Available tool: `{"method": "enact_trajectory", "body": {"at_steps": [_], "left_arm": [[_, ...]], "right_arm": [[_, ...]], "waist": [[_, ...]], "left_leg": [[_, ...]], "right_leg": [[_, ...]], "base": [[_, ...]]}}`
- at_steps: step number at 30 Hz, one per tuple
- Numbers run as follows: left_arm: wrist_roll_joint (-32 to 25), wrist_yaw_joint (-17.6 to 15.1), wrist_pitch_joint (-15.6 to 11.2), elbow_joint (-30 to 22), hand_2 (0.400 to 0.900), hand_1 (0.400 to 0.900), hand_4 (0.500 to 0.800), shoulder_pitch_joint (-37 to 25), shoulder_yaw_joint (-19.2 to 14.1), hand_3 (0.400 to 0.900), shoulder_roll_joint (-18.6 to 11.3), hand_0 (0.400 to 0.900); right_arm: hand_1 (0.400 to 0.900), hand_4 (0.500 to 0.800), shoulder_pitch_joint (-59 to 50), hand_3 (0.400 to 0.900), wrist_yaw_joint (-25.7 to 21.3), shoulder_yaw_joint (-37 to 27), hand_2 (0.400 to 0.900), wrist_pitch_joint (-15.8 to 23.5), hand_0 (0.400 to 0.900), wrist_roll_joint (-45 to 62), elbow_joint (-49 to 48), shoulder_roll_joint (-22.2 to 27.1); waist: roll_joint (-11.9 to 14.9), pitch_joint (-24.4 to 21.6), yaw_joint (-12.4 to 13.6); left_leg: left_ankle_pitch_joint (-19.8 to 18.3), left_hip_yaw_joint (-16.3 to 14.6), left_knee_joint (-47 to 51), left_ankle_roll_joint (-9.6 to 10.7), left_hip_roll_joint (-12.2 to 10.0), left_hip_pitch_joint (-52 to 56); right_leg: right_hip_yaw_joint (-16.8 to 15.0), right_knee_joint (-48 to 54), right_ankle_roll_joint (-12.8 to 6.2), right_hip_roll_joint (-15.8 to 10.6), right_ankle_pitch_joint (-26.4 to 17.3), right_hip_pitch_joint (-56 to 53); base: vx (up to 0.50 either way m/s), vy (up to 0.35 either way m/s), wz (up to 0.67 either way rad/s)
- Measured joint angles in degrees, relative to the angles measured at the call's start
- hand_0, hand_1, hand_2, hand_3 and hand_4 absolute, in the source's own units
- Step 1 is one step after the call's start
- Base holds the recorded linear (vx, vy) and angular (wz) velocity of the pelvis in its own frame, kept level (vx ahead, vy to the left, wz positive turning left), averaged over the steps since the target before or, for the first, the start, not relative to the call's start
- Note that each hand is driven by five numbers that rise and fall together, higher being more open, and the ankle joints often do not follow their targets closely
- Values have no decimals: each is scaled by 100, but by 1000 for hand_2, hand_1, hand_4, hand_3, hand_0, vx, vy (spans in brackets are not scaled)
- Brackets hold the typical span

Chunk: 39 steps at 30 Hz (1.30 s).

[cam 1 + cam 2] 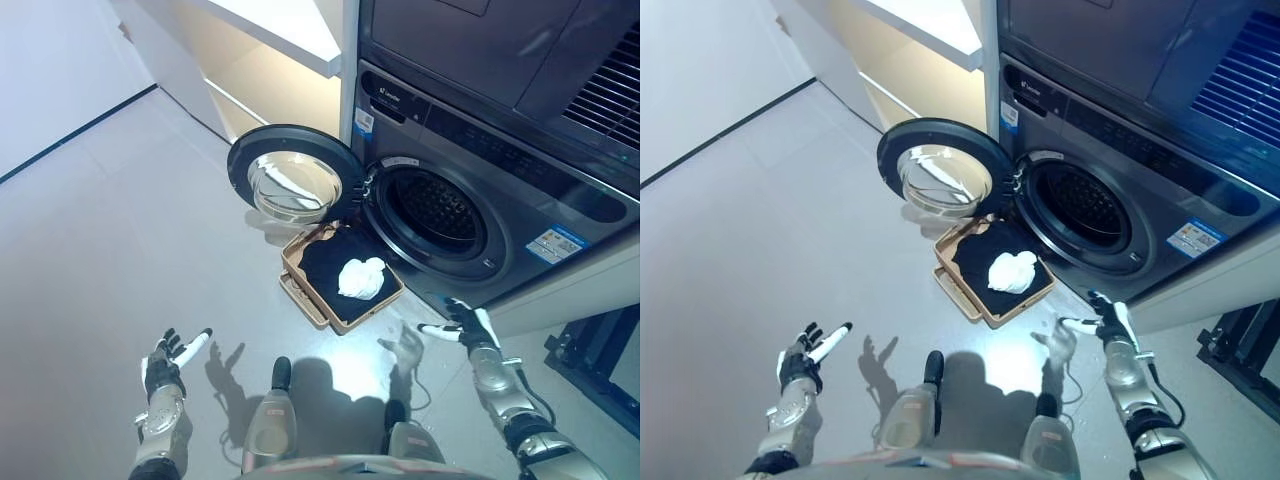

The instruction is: Put the clothes in the basket into the washing machine.

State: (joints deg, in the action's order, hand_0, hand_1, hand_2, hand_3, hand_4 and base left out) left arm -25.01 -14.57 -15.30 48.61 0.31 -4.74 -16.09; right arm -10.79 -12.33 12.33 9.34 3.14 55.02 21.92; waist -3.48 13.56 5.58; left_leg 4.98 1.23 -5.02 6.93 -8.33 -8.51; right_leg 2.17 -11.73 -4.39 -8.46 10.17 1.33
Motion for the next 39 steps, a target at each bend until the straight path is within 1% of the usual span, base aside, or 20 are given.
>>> {"method": "enact_trajectory", "body": {"at_steps": [2,3,4,6,10,13,16,17,19,20,23,24,26,28,30,31,34,36,38,39], "left_arm": [[-44,-59,-37,-64,900,900,800,-236,41,900,-72,900],[-92,-92,-114,-123,900,900,800,-285,42,900,-59,900],[-113,-159,-132,-194,900,900,800,-351,50,900,-75,900],[-139,-213,-132,-246,900,900,800,-639,238,900,-112,900],[-132,-253,-131,-355,900,900,800,-859,356,900,-338,900],[-132,-321,-136,-353,900,900,800,-983,415,900,-396,900],[-138,-366,-109,-186,900,900,800,-966,525,900,-383,900],[-152,-369,-107,-158,900,900,800,-939,557,900,-371,900],[-207,-364,-109,-151,900,900,800,-1009,563,900,-383,900],[-224,-378,-110,-152,900,900,800,-1023,543,900,-418,900],[-259,-402,-126,-64,900,900,800,-1086,539,900,-516,900],[-265,-407,-130,-50,900,900,800,-1143,526,900,-525,900],[-331,-400,-140,0,900,900,800,-1218,518,900,-533,900],[-398,-393,-170,15,900,900,800,-1226,519,900,-514,900],[-436,-392,-263,-8,900,900,800,-1218,520,900,-526,900],[-437,-390,-269,-10,900,900,800,-1207,529,900,-478,900],[-485,-398,-289,-100,900,900,800,-1222,680,900,-450,900],[-650,-396,-286,-119,900,900,800,-1224,745,900,-298,900],[-713,-377,-293,-398,900,900,800,-1289,1036,900,-183,900],[-719,-354,-302,-506,900,900,800,-1367,1216,900,-160,900]], "right_arm": [[900,800,-80,900,-29,25,900,-5,900,2,29,-86],[900,800,-149,900,-15,67,900,-11,900,-5,45,-68],[900,800,-242,900,-28,148,900,-6,900,-5,66,-85],[900,800,-450,900,-128,121,900,-11,900,13,287,-67],[900,800,-875,900,-195,260,900,-11,900,18,299,-102],[900,800,-1171,900,-256,280,900,-17,900,22,305,-99],[900,800,-1310,900,-265,357,900,-24,900,40,292,-140],[900,800,-1332,900,-282,370,900,-12,900,81,286,-138],[900,800,-1219,900,-347,397,900,-18,900,152,272,-130],[900,800,-1223,900,-335,431,900,-45,900,156,275,-149],[900,800,-1208,900,-315,470,900,-34,900,171,273,-187],[900,800,-1216,900,-312,482,900,-32,900,203,274,-170],[900,800,-1211,900,-306,496,900,-31,900,249,297,-176],[900,800,-1170,900,-306,492,900,-37,900,249,336,-152],[900,800,-1136,900,-312,494,900,-39,900,243,357,-142],[900,800,-1145,900,-313,492,900,-44,900,230,396,-87],[900,800,-1501,900,-378,491,900,-84,900,-16,756,115],[900,800,-1852,900,-492,729,900,-206,900,-509,1328,381],[900,800,-2010,900,-699,660,900,-281,900,-803,1506,745],[900,800,-2131,900,-829,647,900,-313,900,-917,1609,943]], "waist": [[6,-23,26],[-31,-32,142],[-9,-43,182],[66,-59,172],[334,-197,256],[383,-219,255],[386,-224,198],[331,-222,147],[403,-222,-74],[430,-201,-53],[336,-111,-139],[294,-53,-184],[256,65,-333],[312,141,-472],[495,255,-585],[469,301,-624],[298,452,-559],[187,510,-550],[30,598,-570],[-67,650,-580]], "left_leg": [[-339,69,-738,-85,99,-446],[-438,101,-820,-132,17,-516],[-497,77,-896,16,82,-542],[-679,36,-1368,-187,243,-848],[-773,-116,-1187,-188,361,-1004],[-817,-123,-1391,-246,415,-1193],[-854,-308,-1656,-461,460,-1223],[-954,-404,-1620,-637,490,-1178],[-906,-399,-1160,-630,646,-904],[-888,-420,-1010,-713,715,-786],[-847,-355,-783,-808,776,-543],[-789,-254,-691,-803,788,-484],[-675,-11,-453,-764,845,-320],[-623,176,-356,-692,909,-233],[-631,487,-363,-515,1046,-230],[-640,673,-380,-420,997,-330],[-667,897,-494,-323,640,-739],[-538,999,-355,-216,491,-879],[-328,801,-225,-131,419,-1086],[-240,569,-216,-118,392,-1258]], "right_leg": [[17,527,-148,-114,-87,-268],[4,593,-228,-104,-154,-269],[11,622,-233,-175,-158,-293],[27,633,-267,-311,-178,-316],[75,884,-406,-458,-298,-201],[291,845,-464,-484,-363,-113],[297,-68,-429,-509,-355,290],[300,-735,-401,-584,-356,636],[281,-1313,-275,-797,-435,825],[325,-1797,-81,-888,-554,1131],[289,-1089,-12,-817,-457,1387],[258,-723,-51,-756,-480,1429],[-12,182,-407,-571,-702,1396],[15,662,-523,-545,-1013,1446],[-18,987,-397,-523,-1451,1419],[21,948,-418,-477,-1795,1430],[283,955,-166,-40,-1747,1640],[620,990,-67,25,-1729,1676],[891,987,-29,-30,-1709,1795],[1015,964,-35,-82,-1704,1904]], "base": [[187,289,-5],[199,243,4],[188,188,8],[159,160,8],[139,214,15],[183,329,-5],[108,328,3],[121,220,13],[160,130,14],[168,23,21],[220,-67,58],[252,-106,64],[209,-150,61],[115,-175,60],[73,-211,70],[57,-205,71],[66,-171,60],[-9,-108,77],[-62,-59,66],[-36,-38,33]]}}
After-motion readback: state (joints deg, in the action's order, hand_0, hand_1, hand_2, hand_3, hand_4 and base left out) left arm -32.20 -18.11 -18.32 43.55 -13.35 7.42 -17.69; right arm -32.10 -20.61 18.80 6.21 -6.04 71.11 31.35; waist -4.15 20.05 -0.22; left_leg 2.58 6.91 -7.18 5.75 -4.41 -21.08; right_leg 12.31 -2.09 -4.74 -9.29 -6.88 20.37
